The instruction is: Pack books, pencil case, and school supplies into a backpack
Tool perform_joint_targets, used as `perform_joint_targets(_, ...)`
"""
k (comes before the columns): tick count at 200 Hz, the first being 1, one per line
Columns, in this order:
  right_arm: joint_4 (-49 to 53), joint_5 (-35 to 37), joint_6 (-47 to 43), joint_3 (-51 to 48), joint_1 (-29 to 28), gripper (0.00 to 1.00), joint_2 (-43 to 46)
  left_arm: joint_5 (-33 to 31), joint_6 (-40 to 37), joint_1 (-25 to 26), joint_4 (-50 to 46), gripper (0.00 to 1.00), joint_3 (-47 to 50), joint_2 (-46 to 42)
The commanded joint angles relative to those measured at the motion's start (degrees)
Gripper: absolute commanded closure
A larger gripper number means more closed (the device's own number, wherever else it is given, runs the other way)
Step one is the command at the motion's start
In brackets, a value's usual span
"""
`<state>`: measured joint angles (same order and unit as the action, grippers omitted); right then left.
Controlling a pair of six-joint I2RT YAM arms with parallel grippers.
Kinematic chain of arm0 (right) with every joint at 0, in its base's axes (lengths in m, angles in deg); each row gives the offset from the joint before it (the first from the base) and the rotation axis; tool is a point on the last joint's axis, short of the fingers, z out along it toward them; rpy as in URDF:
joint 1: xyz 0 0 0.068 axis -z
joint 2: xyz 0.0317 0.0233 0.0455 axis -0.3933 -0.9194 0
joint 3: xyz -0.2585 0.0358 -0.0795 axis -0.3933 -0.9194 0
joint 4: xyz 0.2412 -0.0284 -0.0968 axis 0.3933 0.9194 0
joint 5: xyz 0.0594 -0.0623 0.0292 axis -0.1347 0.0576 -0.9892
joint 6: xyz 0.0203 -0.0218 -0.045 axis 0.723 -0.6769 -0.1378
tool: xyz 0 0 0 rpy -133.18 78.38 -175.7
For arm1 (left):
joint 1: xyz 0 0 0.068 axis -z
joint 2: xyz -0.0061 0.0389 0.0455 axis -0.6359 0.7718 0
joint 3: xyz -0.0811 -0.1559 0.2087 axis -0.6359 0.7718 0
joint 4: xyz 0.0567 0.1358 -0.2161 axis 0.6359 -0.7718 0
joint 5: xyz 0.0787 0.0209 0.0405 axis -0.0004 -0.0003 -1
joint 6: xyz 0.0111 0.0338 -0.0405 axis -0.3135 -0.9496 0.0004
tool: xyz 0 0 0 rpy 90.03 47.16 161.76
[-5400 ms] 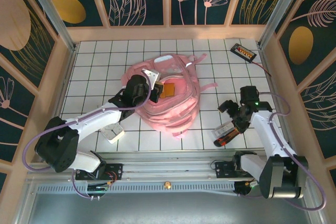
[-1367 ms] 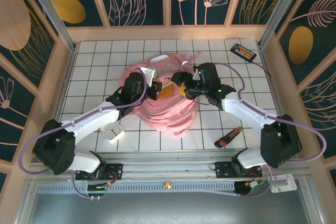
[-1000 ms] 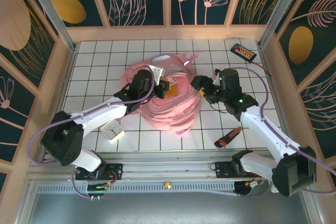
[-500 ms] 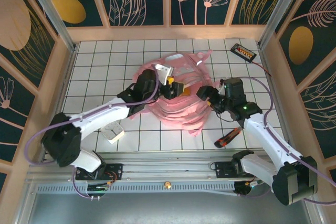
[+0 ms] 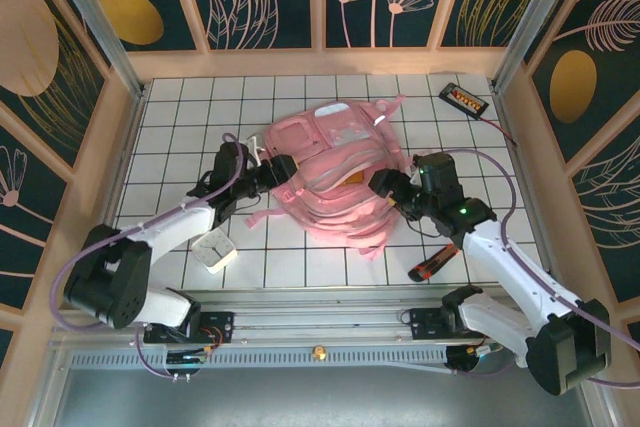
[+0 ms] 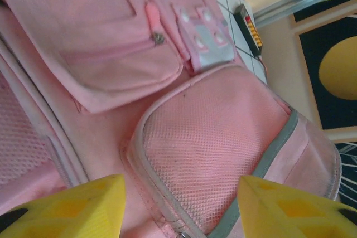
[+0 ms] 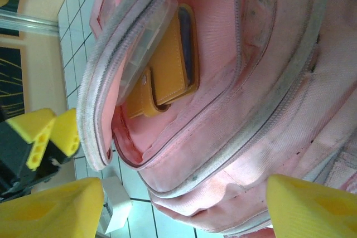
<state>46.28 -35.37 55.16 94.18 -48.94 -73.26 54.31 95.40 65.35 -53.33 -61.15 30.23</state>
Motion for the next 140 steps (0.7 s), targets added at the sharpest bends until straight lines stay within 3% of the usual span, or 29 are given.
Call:
perform_joint_targets(1, 2.38, 4.61, 0.94, -0.01, -1.57, 0.27, 1.78, 8.42, 9.39, -0.45, 11.99, 0.47, -0.22, 3.72)
perform_joint_targets(55, 2.47, 5.59, 1.55, -0.90, -2.58, 0.33, 1.51, 9.12, 7.08, -1.39, 9.92, 0.48, -4.64, 11.31)
perform_joint_targets(103, 2.31, 5.87, 1.23, -0.61, -2.65, 0.34, 0.19, 5.60, 0.93, -2.97, -0.43, 0.48, -5.91, 10.47)
perform_joint_targets(140, 1.28, 5.66, 1.36, -1.03, -3.16, 0.33, -1.01, 7.23, 2.12, -3.24, 0.75, 0.47, -7.17, 12.61)
